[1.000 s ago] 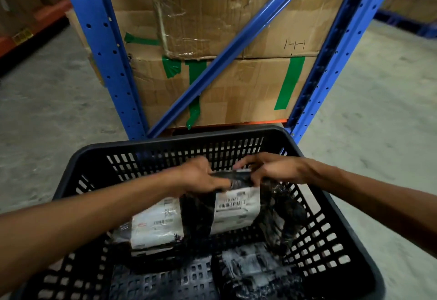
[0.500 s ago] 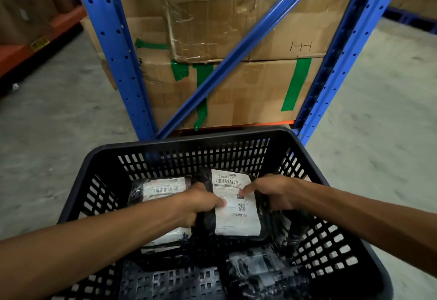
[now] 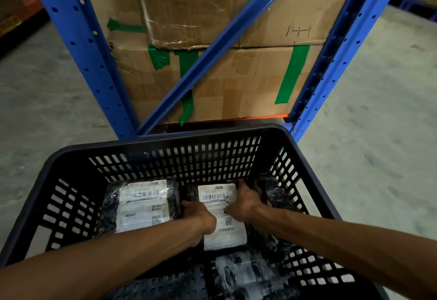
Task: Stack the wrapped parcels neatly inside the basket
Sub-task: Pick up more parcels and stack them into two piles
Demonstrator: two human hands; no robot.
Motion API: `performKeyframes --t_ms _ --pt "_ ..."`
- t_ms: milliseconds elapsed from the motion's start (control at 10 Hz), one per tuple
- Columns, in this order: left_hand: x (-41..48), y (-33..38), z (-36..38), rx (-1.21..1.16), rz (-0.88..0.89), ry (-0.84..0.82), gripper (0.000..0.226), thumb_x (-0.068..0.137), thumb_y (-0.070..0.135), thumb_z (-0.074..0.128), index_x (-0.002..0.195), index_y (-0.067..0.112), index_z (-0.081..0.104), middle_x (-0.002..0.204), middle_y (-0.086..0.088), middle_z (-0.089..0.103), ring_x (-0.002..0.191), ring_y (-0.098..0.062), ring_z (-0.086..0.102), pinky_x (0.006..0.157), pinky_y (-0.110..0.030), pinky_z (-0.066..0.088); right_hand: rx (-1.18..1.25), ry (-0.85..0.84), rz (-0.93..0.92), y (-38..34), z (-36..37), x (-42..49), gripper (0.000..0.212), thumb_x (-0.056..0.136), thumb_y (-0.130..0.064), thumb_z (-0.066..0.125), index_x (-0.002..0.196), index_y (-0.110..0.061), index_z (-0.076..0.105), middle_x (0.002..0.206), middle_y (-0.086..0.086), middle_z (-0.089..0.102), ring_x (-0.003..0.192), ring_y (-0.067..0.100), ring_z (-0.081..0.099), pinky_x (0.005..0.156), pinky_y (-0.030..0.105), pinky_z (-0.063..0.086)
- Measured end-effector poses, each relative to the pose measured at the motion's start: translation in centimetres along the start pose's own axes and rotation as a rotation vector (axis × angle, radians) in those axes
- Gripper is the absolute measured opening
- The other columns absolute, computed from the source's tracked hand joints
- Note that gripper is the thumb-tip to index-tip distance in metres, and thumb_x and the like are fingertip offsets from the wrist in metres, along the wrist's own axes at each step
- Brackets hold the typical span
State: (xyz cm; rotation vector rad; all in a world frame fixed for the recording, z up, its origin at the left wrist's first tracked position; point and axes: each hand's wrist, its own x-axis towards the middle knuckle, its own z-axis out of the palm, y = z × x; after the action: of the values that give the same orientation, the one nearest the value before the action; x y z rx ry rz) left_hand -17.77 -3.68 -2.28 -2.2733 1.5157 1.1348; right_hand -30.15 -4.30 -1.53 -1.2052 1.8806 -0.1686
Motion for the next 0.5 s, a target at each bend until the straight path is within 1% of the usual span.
performKeyframes --t_ms 100,200,300,400,500 --pt "0.6 -0.4 1.3 -0.077 -0.031 0.072 0.061 0.091 0.009 0.053 0.143 -0.010 0.027 0.145 -0.027 0.041 0.133 -0.039 0.045 0.107 -0.038 0.039 -0.289 -0.057 -0.064 0.5 1.3 -0.1 0.094 0.094 -0.023 0.063 0.159 -0.004 -0.001 0.154 0.019 0.042 0.137 0.030 0.049 0.112 0.034 0.043" --pt "0.8 -0.5 3.6 -0.158 -0.066 0.182 0.064 0.094 0.007 0.051 0.148 -0.006 0.018 0.148 -0.024 0.039 0.133 -0.038 0.045 0.106 -0.040 0.041 -0.552 -0.098 -0.051 0.4 2.5 -0.3 0.094 0.098 -0.021 0.054 0.155 0.001 -0.017 0.159 0.032 0.020 0.142 0.037 0.039 0.115 0.040 0.038" --pt "0.5 -0.7 3.8 -0.171 -0.059 0.180 0.083 0.091 0.010 0.060 0.152 -0.005 0.004 0.152 -0.021 0.035 0.136 -0.035 0.043 0.108 -0.040 0.041 -0.633 -0.107 -0.071 0.4 2.2 -0.7 0.095 0.099 -0.023 0.053 0.155 0.001 -0.019 0.161 0.033 0.016 0.144 0.039 0.036 0.117 0.041 0.037" --pt "0.1 -1.2 3.1 -0.283 -0.018 0.108 0.092 0.090 0.007 0.059 0.153 -0.003 -0.006 0.157 -0.020 0.027 0.143 -0.033 0.034 0.116 -0.037 0.033 -0.499 -0.144 -0.069 0.5 1.1 -1.4 0.098 0.096 -0.019 0.060 0.157 -0.002 -0.016 0.160 0.023 0.029 0.143 0.032 0.040 0.115 0.035 0.040" --pt "-1.2 -2.2 2.7 -0.450 0.044 -0.025 0.095 0.087 0.002 0.055 0.154 0.004 -0.013 0.158 -0.017 0.029 0.141 -0.032 0.037 0.113 -0.037 0.038 -0.334 -0.144 -0.050 0.5 -0.8 -2.8 0.080 0.092 -0.011 0.063 0.158 -0.001 0.018 0.150 0.014 0.049 0.135 0.026 0.052 0.104 0.028 0.049"
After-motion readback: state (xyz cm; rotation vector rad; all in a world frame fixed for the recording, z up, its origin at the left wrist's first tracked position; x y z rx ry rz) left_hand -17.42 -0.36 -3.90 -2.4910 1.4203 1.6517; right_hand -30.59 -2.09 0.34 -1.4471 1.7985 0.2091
